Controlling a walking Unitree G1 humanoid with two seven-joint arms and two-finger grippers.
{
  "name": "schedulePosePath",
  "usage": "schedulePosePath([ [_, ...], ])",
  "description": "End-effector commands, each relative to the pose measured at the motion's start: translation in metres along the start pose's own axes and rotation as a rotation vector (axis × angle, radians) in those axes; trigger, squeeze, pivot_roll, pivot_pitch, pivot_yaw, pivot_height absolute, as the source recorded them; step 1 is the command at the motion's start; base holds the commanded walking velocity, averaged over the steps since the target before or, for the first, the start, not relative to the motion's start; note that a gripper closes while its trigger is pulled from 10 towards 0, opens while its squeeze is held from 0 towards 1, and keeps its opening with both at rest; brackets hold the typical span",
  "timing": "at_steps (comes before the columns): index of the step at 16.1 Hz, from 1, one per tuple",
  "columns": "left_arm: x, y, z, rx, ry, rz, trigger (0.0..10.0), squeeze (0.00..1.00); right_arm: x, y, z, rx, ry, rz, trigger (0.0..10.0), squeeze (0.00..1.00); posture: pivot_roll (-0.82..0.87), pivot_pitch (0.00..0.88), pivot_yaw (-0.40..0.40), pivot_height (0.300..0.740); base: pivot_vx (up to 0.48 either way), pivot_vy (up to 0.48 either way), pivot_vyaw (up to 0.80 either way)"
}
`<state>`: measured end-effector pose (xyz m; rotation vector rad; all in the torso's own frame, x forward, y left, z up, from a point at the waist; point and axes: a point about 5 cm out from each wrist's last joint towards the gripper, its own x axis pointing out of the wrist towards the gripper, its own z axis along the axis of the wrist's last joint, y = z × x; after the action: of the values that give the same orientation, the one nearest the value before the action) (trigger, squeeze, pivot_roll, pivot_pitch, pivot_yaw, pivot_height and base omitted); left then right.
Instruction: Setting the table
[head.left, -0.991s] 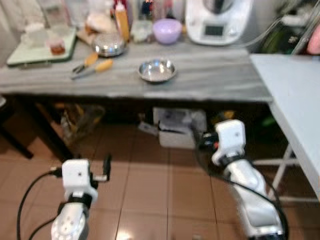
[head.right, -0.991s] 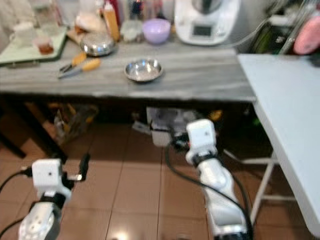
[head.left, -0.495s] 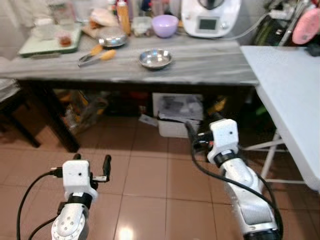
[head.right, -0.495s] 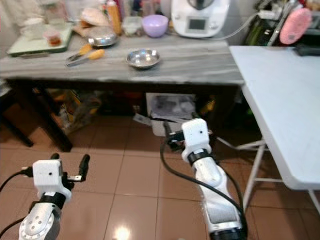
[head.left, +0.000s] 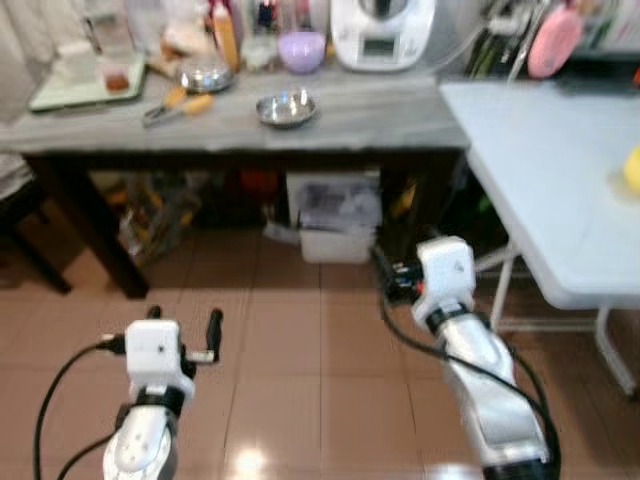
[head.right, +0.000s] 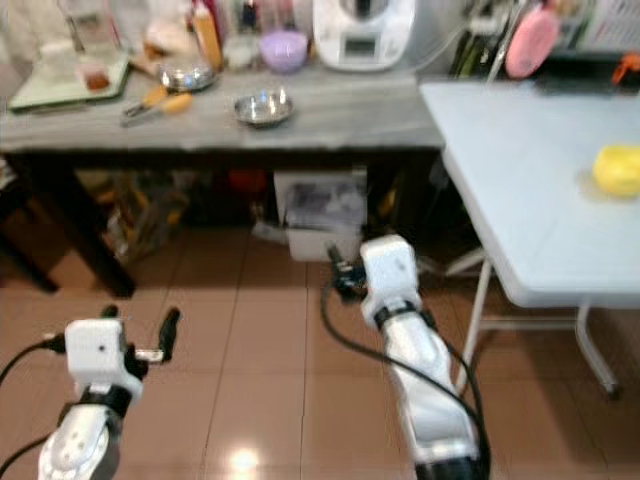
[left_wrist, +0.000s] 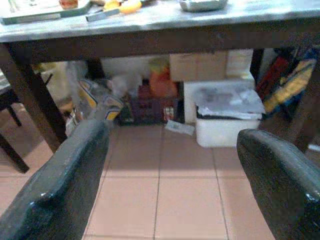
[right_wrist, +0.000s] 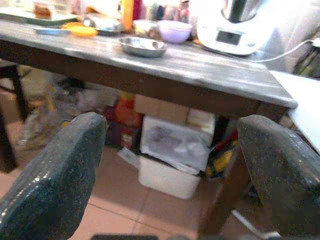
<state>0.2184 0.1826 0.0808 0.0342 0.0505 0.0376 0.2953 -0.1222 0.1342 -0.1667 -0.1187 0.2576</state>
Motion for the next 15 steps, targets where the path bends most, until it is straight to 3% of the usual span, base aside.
schedulePosePath([
  [1,-0.0001,-0.0002,0.0018,-0.001,-0.008,-0.012,10.0,0.00,-0.0004,-0.0005,-0.0017,0.008,0.011,0.006,10.0,0.00,-0.06,0.097,0.046,0.740,0.000,0.000,0.00],
  [12,0.0024,-0.0079,0.0034,0.008,-0.024,-0.066,10.0,0.00,-0.0001,-0.0023,-0.0041,-0.004,0.025,0.019,10.0,0.00,-0.06,0.090,0.040,0.740,0.000,0.000,0.00],
  [15,0.0018,-0.0076,0.0027,0.003,-0.020,-0.064,10.0,0.00,0.0005,0.0046,-0.0025,0.025,0.020,0.076,10.0,0.00,-0.05,0.087,0.038,0.740,0.000,-0.297,0.00],
])
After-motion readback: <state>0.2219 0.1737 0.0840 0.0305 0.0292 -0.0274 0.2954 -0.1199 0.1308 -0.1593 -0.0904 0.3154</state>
